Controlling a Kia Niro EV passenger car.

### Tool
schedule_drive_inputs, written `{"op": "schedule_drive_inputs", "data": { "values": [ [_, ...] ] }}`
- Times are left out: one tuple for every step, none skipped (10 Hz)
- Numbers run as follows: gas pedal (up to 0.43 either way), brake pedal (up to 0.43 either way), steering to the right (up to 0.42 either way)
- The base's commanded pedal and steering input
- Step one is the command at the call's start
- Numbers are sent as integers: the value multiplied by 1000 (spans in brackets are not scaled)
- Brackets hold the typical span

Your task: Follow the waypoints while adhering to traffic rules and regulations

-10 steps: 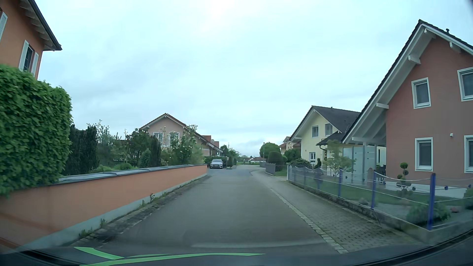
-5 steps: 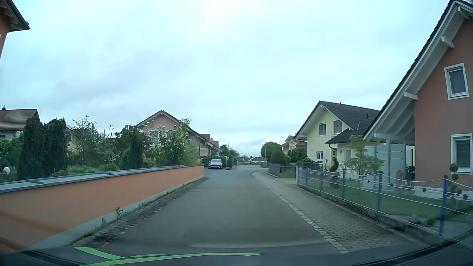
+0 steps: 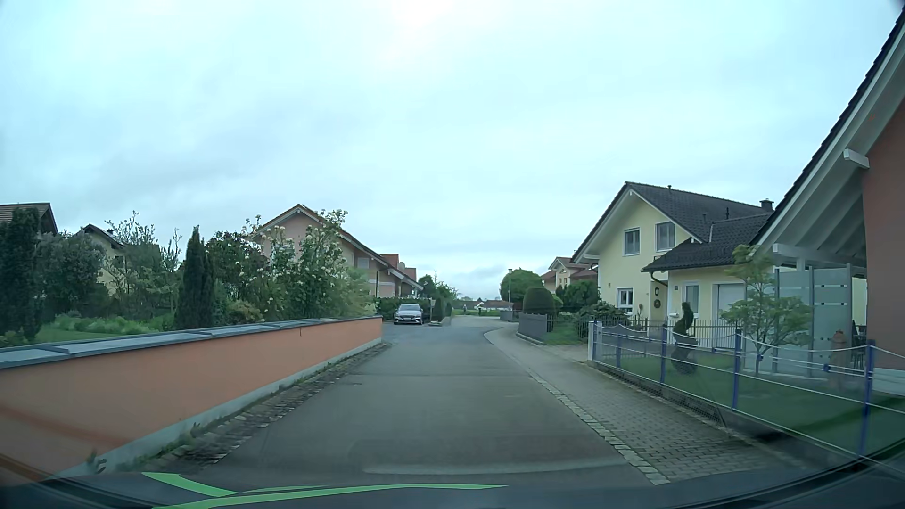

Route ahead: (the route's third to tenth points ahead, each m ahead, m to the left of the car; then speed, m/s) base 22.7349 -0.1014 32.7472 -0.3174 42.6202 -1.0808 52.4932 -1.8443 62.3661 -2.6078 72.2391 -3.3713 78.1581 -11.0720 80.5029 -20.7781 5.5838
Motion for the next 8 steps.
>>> {"op": "schedule_drive_inputs", "data": {
  "values": [
    [59, 0, 7],
    [59, 0, 7],
    [59, 0, 7],
    [59, 0, 8],
    [59, 0, 8],
    [47, 0, 8],
    [0, 0, 8],
    [0, 0, 8]
  ]
}}
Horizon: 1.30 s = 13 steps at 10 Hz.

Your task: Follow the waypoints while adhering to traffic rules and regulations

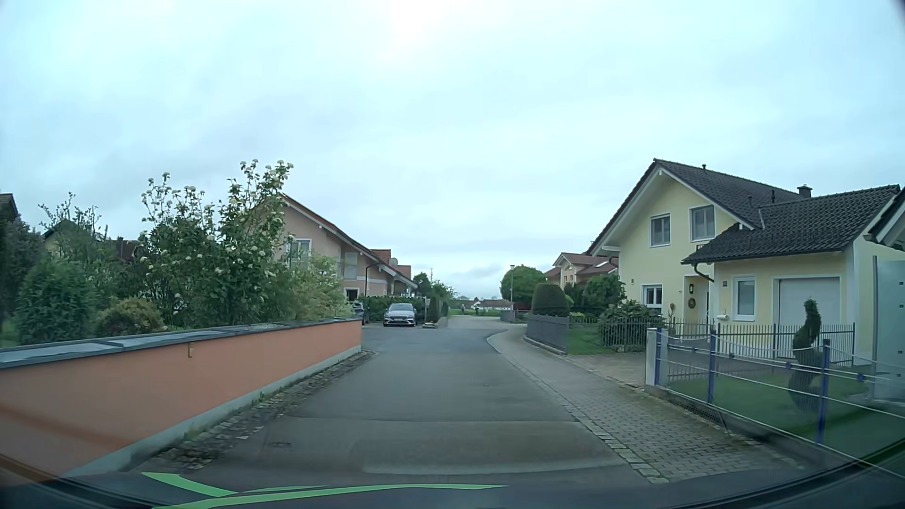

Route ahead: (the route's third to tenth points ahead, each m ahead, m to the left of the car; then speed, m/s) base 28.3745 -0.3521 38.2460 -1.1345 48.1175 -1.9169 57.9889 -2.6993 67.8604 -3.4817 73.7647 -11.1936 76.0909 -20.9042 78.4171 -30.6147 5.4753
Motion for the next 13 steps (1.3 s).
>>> {"op": "schedule_drive_inputs", "data": {
  "values": [
    [0, 0, 8],
    [0, 0, 8],
    [0, 0, 8],
    [0, 0, 8],
    [0, 0, 8],
    [0, 0, 6],
    [0, 0, 4],
    [0, 0, 4],
    [0, 0, 4],
    [0, 0, 4],
    [0, 0, 3],
    [0, 0, 3],
    [0, 0, 2]
  ]
}}
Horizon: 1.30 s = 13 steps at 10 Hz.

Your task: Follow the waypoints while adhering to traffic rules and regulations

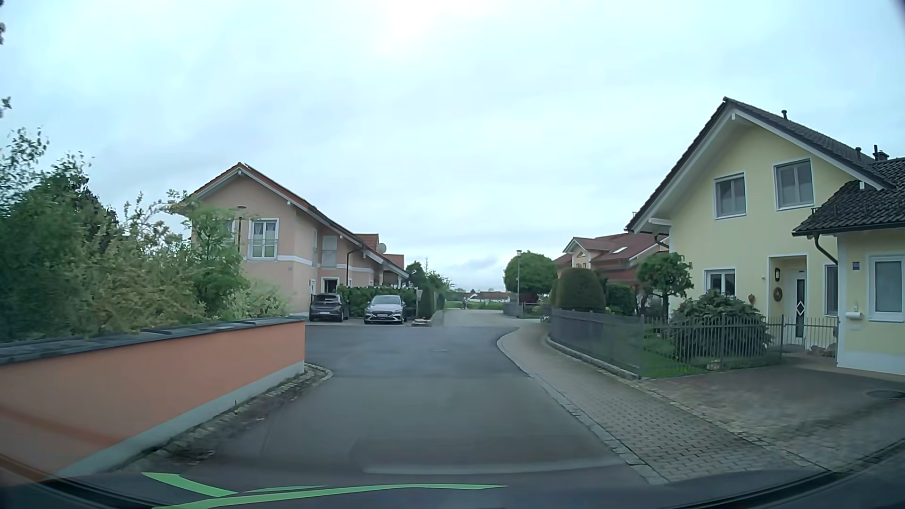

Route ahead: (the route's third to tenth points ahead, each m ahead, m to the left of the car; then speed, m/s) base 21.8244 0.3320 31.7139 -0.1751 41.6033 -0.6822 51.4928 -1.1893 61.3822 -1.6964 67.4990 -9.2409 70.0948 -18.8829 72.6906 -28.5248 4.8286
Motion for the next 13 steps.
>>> {"op": "schedule_drive_inputs", "data": {
  "values": [
    [0, 0, 2],
    [0, 0, 2],
    [0, 0, 2],
    [0, 0, 3],
    [0, 0, 1],
    [8, 0, 0],
    [39, 0, 0],
    [39, 0, 0],
    [47, 0, 0],
    [59, 0, 0],
    [59, 0, 0],
    [59, 0, 0],
    [67, 0, 0]
  ]
}}
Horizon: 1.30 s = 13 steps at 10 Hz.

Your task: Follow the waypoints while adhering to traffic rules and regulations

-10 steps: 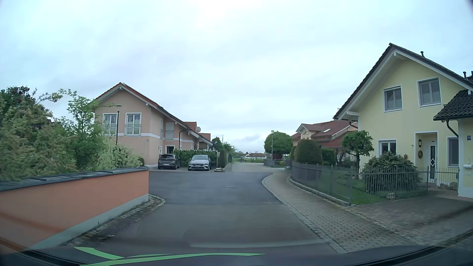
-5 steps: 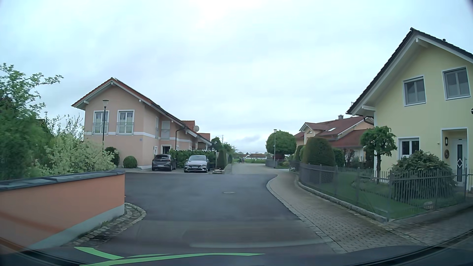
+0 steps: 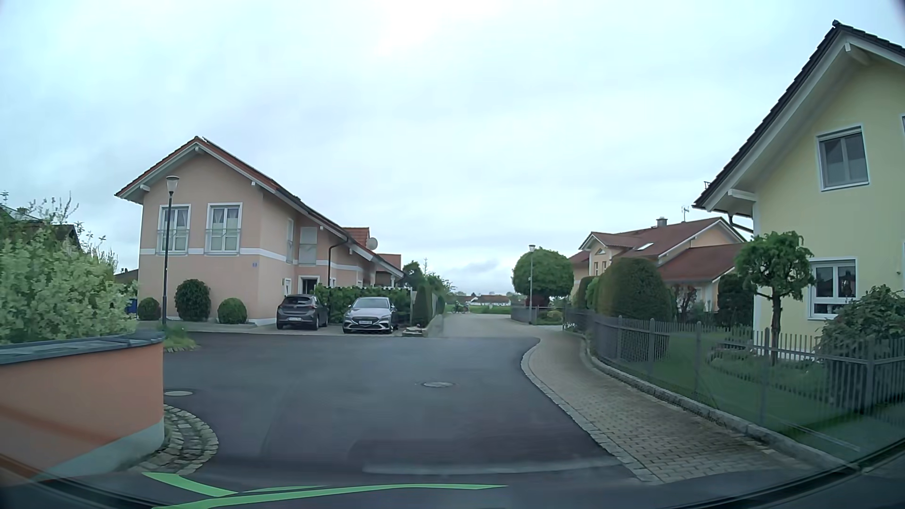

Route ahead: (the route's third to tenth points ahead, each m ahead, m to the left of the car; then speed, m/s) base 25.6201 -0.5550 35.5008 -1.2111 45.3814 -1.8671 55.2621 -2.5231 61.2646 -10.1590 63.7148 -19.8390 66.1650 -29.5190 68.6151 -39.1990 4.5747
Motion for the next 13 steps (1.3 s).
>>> {"op": "schedule_drive_inputs", "data": {
  "values": [
    [79, 0, 0],
    [79, 0, 0],
    [79, 0, 0],
    [79, 0, 2],
    [79, 0, 6],
    [79, 0, 7],
    [87, 0, 7],
    [110, 0, 8],
    [110, 0, 9],
    [110, 0, 12],
    [118, 0, 18],
    [118, 0, 26],
    [118, 0, 32]
  ]
}}
